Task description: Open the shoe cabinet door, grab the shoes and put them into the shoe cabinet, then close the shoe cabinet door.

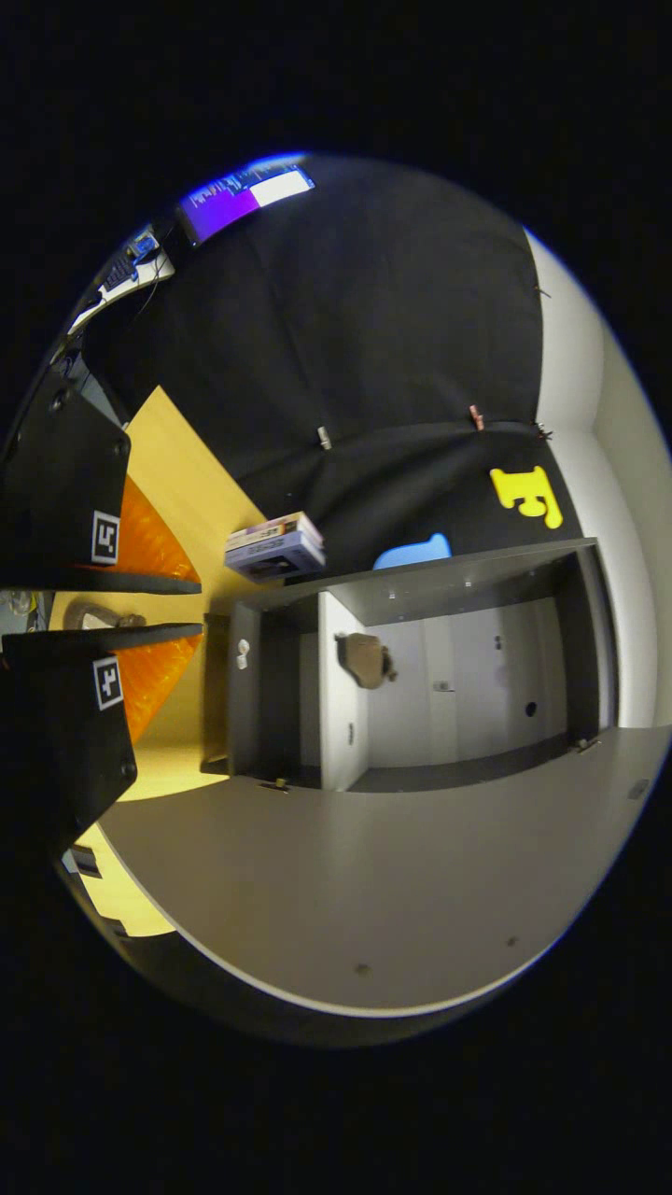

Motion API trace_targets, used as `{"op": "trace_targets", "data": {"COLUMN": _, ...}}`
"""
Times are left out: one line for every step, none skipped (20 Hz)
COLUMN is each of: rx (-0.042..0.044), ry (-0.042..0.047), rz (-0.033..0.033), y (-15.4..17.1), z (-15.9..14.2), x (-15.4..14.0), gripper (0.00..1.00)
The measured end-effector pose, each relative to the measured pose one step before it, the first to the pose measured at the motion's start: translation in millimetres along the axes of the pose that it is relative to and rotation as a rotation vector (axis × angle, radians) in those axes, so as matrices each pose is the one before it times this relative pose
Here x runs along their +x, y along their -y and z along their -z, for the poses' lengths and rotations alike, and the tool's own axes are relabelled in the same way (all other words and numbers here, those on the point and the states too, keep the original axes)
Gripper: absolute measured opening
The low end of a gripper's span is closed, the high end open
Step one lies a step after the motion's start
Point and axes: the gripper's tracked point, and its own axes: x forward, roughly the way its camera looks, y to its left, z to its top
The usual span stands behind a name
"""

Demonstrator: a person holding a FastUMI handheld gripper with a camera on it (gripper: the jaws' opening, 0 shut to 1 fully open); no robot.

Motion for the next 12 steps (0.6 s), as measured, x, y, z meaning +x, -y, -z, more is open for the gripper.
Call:
{"op": "trace_targets", "data": {"rx": 0.01128, "ry": -0.05294, "rz": 0.01212, "y": -3.36, "z": 19.03, "x": 14.16, "gripper": 0.22}}
{"op": "trace_targets", "data": {"rx": 0.02041, "ry": -0.05717, "rz": 0.00778, "y": -3.08, "z": 20.62, "x": 16.01, "gripper": 0.22}}
{"op": "trace_targets", "data": {"rx": 0.0184, "ry": -0.0447, "rz": 0.01212, "y": -1.6, "z": 17.01, "x": 16.64, "gripper": 0.22}}
{"op": "trace_targets", "data": {"rx": 0.01884, "ry": -0.04065, "rz": 0.01417, "y": 0.13, "z": 15.58, "x": 16.58, "gripper": 0.22}}
{"op": "trace_targets", "data": {"rx": 0.01515, "ry": -0.03661, "rz": 0.0184, "y": 0.4, "z": 15.34, "x": 17.89, "gripper": 0.22}}
{"op": "trace_targets", "data": {"rx": 0.01043, "ry": -0.03812, "rz": 0.02249, "y": 1.34, "z": 13.81, "x": 18.61, "gripper": 0.22}}
{"op": "trace_targets", "data": {"rx": 0.00702, "ry": -0.03813, "rz": 0.02513, "y": 2.85, "z": 12.99, "x": 17.54, "gripper": 0.22}}
{"op": "trace_targets", "data": {"rx": 0.01016, "ry": -0.02971, "rz": 0.0195, "y": 2.44, "z": 9.71, "x": 17.43, "gripper": 0.22}}
{"op": "trace_targets", "data": {"rx": 0.0115, "ry": -0.02537, "rz": 0.02056, "y": 2.71, "z": 7.46, "x": 16.39, "gripper": 0.22}}
{"op": "trace_targets", "data": {"rx": 0.00631, "ry": -0.02401, "rz": 0.01888, "y": 3.77, "z": 7.09, "x": 15.1, "gripper": 0.22}}
{"op": "trace_targets", "data": {"rx": -0.00063, "ry": -0.02723, "rz": 0.02296, "y": 4.22, "z": 7.95, "x": 12.83, "gripper": 0.22}}
{"op": "trace_targets", "data": {"rx": 0.0009, "ry": -0.0285, "rz": 0.013, "y": 2.65, "z": 8.84, "x": 11.33, "gripper": 0.22}}
